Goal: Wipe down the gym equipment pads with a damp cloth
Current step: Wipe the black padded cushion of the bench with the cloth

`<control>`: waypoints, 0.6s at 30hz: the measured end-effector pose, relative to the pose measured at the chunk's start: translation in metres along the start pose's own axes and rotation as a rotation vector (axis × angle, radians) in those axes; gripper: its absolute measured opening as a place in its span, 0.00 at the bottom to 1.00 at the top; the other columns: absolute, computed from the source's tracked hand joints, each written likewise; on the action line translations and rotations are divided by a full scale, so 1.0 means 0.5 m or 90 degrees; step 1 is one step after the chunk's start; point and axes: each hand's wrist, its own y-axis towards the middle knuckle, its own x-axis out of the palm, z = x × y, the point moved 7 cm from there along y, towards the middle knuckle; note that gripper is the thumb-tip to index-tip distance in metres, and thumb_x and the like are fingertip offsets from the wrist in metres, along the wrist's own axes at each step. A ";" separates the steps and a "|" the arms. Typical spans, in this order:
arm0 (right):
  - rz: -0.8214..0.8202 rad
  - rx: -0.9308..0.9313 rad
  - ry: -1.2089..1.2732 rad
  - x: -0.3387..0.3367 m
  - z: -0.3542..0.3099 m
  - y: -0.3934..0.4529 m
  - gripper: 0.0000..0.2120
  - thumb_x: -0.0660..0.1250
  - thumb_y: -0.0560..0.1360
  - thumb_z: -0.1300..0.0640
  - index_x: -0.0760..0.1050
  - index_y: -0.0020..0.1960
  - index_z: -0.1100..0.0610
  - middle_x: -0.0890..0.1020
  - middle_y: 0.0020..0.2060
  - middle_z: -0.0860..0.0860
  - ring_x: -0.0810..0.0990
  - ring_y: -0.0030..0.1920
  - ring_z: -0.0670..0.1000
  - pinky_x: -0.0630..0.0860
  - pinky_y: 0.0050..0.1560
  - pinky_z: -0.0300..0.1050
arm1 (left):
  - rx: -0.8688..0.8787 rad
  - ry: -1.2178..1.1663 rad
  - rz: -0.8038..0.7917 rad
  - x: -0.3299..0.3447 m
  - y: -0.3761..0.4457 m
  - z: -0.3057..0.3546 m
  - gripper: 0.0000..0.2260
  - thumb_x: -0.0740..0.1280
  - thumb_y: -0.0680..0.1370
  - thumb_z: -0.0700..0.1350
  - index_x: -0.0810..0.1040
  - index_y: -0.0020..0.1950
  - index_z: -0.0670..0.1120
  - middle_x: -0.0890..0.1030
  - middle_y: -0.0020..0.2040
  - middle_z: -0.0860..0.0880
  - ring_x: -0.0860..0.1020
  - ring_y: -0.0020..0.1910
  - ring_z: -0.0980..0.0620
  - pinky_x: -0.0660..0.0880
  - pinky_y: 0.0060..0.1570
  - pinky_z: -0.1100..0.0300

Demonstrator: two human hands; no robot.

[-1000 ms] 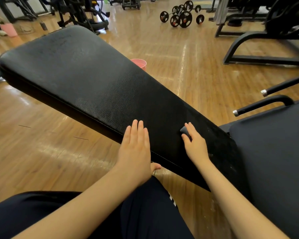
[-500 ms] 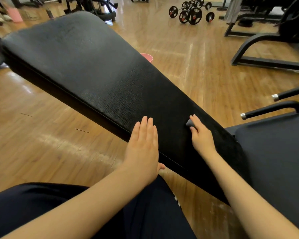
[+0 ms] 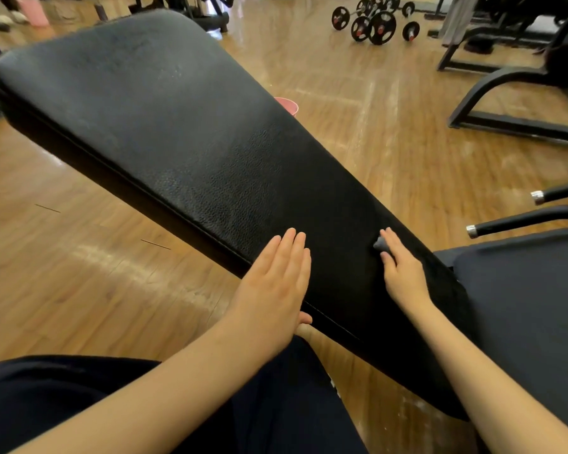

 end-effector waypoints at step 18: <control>-0.009 -0.037 0.018 -0.001 0.045 0.145 0.20 0.57 0.78 0.66 0.68 0.70 0.58 0.68 0.70 0.51 0.63 0.71 0.50 0.57 0.72 0.45 | -0.039 0.059 0.094 0.014 0.006 0.001 0.34 0.44 0.78 0.57 0.45 0.73 0.31 0.50 0.76 0.32 0.48 0.75 0.34 0.37 0.68 0.41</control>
